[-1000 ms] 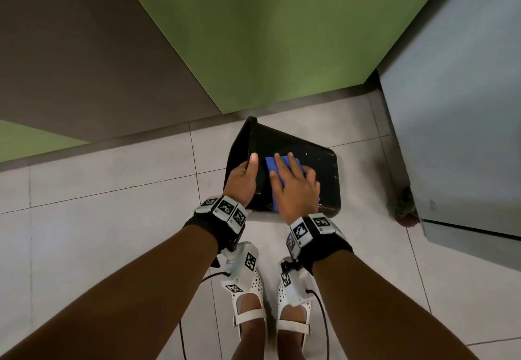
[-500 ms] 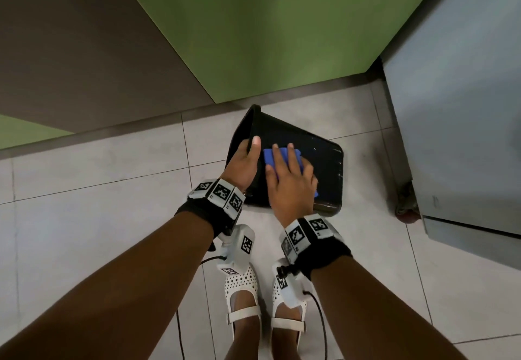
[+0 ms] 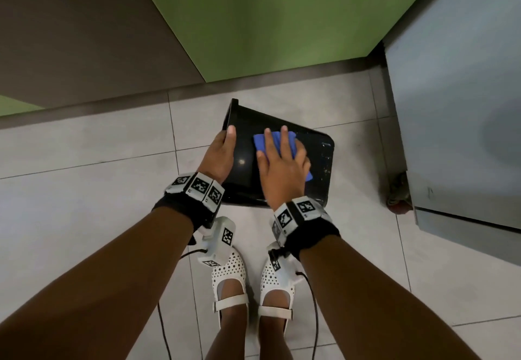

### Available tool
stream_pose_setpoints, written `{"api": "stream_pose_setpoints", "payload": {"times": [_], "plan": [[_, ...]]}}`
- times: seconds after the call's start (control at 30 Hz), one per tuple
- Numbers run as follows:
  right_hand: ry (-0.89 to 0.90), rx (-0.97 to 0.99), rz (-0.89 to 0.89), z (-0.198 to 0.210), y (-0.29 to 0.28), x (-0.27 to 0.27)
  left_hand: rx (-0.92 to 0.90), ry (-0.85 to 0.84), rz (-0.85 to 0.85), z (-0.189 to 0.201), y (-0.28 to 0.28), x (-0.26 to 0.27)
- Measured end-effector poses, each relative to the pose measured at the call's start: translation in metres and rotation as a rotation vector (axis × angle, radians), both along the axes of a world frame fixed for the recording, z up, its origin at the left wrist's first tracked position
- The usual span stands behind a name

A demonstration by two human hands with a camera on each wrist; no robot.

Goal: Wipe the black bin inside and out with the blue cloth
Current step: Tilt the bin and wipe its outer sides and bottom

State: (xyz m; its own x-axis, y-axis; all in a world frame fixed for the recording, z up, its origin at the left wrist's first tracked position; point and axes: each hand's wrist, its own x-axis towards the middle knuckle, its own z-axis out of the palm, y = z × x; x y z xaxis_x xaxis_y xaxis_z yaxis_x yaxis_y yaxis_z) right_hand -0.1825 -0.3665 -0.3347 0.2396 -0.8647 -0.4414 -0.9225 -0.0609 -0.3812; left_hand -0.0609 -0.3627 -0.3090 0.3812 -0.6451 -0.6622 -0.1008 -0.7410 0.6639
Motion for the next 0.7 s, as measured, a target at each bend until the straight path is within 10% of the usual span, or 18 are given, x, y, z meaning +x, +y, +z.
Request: {"api": "stream_pose_setpoints", "payload": {"times": [0.13, 0.4, 0.57, 0.7], "plan": [[-0.028, -0.009, 0.037, -0.007, 0.0, -0.002, -0.075, -0.075, -0.048, -0.008, 0.004, 0.002], [0.155, 0.154, -0.449, -0.019, -0.042, -0.022, -0.075, 0.102, 0.052, -0.019, 0.01, 0.008], [-0.097, -0.003, 0.021, 0.006, -0.006, 0.034, -0.065, 0.026, 0.077, -0.019, 0.001, -0.006], [-0.033, 0.004, -0.037, -0.011, -0.011, 0.009, -0.089, -0.093, 0.068, -0.018, 0.004, -0.004]]}}
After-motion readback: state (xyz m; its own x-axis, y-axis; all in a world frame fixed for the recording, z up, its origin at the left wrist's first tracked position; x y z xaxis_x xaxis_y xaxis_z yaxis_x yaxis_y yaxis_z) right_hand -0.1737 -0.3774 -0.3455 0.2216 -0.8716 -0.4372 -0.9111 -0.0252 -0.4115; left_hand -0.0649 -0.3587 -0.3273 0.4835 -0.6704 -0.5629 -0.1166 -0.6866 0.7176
